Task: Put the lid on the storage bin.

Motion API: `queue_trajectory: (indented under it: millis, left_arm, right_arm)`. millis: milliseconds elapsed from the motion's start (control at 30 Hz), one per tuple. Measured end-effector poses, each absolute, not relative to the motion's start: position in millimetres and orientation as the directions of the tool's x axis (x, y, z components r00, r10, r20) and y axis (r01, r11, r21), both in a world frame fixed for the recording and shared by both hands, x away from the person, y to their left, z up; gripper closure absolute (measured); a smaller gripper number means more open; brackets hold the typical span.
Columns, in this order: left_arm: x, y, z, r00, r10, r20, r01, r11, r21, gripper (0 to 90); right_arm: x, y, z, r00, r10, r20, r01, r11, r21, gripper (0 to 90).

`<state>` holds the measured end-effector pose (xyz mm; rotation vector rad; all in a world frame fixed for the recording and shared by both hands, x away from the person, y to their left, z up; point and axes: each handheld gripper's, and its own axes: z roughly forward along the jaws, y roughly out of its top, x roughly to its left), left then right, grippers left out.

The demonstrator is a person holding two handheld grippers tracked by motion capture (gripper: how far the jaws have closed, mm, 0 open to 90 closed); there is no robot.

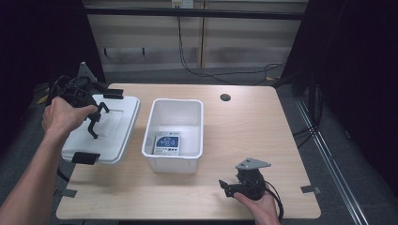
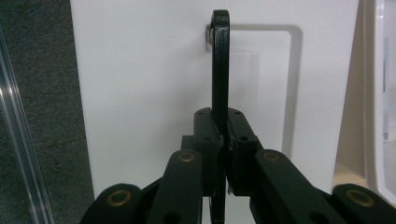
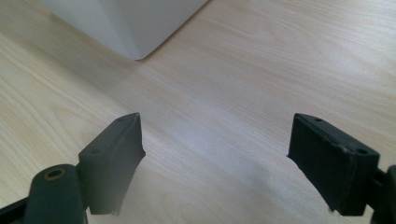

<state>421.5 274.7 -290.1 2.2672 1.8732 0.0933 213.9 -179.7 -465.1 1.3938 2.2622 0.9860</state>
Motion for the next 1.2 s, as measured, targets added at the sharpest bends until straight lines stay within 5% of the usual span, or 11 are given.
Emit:
queue_trajectory:
  millis: [1200]
  left_arm:
    - [421.6,204.9,-248.8,0.261,0.958,-0.120,0.950,-0.233,0.209,84.9]
  right_arm:
    - [213.7,-179.8,-464.9,-0.495,0.864,0.090,0.649,0.300,0.699,17.2]
